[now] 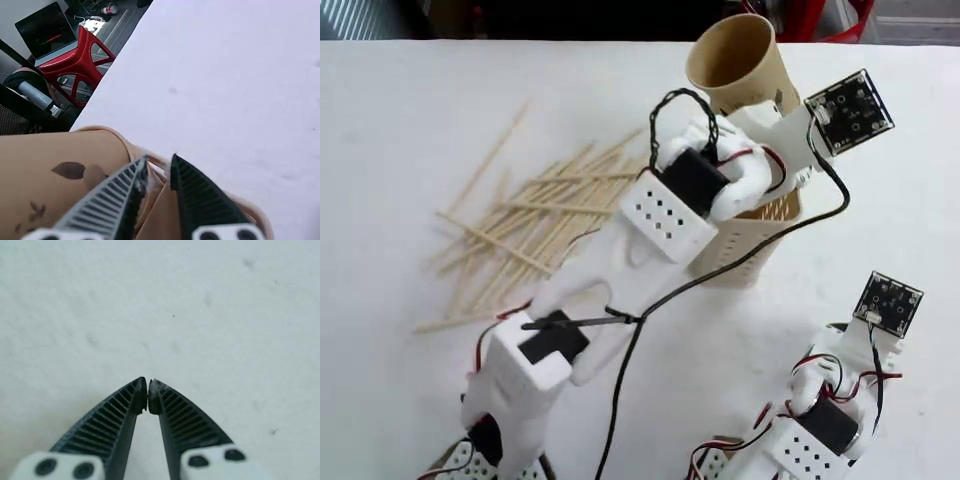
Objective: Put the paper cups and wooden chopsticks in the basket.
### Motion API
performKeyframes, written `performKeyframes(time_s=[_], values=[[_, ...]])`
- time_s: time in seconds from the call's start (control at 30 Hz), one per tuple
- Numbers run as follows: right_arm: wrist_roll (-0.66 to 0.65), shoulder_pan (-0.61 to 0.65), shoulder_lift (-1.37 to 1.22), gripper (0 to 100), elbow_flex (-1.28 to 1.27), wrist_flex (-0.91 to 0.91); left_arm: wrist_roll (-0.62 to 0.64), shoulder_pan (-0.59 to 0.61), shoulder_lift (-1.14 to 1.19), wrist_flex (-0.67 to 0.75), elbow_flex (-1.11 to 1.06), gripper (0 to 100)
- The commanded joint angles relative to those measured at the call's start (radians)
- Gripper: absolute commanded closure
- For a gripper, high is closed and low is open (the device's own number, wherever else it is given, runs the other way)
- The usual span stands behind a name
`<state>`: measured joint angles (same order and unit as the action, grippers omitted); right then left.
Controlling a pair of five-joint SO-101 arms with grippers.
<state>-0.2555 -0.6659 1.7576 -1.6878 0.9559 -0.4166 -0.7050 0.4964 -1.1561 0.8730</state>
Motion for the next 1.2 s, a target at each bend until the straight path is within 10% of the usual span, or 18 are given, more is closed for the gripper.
performKeyframes(time_s=[0.0, 0.57, 1.17], values=[[-0.012, -0.008, -0.007, 97.8, -0.006, -0.01, 0.002, -0.007, -0.013, 0.023, 0.015, 90], [-0.012, -0.008, -0.007, 97.8, -0.006, -0.01, -0.025, 0.128, -0.015, 0.023, 0.017, 90], [-0.012, -0.008, -0.007, 97.8, -0.006, -0.01, -0.021, -0.039, -0.104, -0.133, 0.336, 90]])
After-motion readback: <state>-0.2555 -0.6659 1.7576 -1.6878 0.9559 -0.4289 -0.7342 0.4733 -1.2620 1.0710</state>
